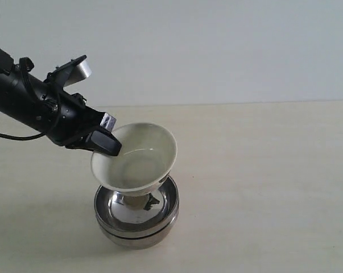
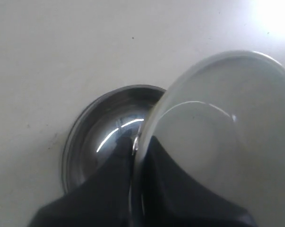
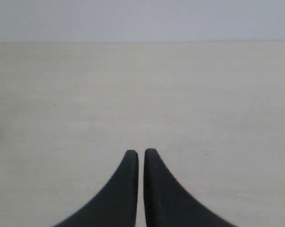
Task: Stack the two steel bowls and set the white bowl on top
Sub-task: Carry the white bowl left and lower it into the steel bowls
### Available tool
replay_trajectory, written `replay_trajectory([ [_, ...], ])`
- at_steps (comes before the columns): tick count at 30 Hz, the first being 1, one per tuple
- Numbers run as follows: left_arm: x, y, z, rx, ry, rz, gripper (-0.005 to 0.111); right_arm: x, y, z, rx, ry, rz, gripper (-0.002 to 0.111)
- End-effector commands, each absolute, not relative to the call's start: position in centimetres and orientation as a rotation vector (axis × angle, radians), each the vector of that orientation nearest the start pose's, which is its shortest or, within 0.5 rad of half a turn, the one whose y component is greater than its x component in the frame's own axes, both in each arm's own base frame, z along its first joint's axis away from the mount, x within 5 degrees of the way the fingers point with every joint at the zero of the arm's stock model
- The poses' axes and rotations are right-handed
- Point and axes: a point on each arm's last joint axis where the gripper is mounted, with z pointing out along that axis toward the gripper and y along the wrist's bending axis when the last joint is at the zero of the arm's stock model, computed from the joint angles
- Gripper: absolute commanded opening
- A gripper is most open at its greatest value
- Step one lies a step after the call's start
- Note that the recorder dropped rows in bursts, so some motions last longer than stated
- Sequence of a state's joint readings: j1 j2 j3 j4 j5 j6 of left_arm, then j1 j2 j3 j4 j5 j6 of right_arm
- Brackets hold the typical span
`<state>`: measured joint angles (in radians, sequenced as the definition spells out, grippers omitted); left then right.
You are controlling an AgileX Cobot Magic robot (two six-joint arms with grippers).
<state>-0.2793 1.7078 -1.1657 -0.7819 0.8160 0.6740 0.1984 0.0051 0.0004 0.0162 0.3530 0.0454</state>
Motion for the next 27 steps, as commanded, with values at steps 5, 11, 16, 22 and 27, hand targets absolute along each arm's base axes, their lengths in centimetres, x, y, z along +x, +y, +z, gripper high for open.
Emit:
replay_trajectory([
  [5,32.8,-14.2,20.7,0.658,2.622,-0.788,0.004,5.2,1.1,18.2,-0.123,1.826,0.179,0.000],
  [11,33.0,-14.3,19.6,0.658,2.650,-0.792,0.004,5.2,1.1,18.2,-0.123,1.824,0.180,0.000],
  [16,33.0,-14.3,19.6,0.666,2.650,-0.795,0.004,5.2,1.1,18.2,-0.123,1.824,0.180,0.000],
  [22,32.8,-14.2,19.3,0.678,2.664,-0.784,0.004,5.2,1.1,18.2,-0.123,1.824,0.180,0.000],
  [27,32.3,-13.9,18.4,0.684,2.687,-0.758,0.004,5.2,1.1,18.2,-0.123,1.824,0.180,0.000],
])
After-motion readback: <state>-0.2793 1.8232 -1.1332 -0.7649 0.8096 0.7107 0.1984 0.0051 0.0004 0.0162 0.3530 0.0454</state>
